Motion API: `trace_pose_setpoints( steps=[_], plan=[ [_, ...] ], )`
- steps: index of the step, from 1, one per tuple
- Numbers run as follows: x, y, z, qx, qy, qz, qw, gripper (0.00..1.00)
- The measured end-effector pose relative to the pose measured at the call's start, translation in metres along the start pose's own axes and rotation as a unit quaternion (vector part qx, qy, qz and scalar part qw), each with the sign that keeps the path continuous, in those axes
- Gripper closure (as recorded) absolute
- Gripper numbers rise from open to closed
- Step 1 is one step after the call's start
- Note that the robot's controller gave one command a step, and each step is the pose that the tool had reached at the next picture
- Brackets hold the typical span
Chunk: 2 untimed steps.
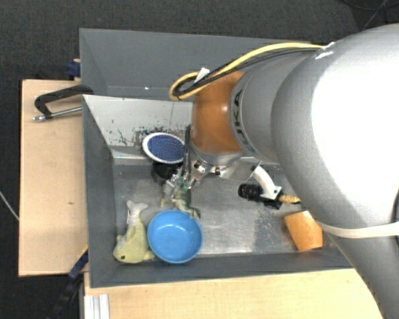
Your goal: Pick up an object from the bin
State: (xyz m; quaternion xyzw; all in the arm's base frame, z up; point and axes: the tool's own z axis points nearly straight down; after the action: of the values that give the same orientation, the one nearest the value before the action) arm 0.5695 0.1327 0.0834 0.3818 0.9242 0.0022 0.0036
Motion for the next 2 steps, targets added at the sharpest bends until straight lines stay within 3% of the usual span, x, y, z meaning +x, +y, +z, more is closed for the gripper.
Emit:
trace_pose_setpoints(
  steps=[1,2],
  plan=[
    [-0.0014,0.002,-0.0441,0.001,0.0005,-0.001,1.0,1.0],
    [-0.0016,0.003,-0.0489,0.002,0.0015,-0.002,1.0,1.0]
  ],
)
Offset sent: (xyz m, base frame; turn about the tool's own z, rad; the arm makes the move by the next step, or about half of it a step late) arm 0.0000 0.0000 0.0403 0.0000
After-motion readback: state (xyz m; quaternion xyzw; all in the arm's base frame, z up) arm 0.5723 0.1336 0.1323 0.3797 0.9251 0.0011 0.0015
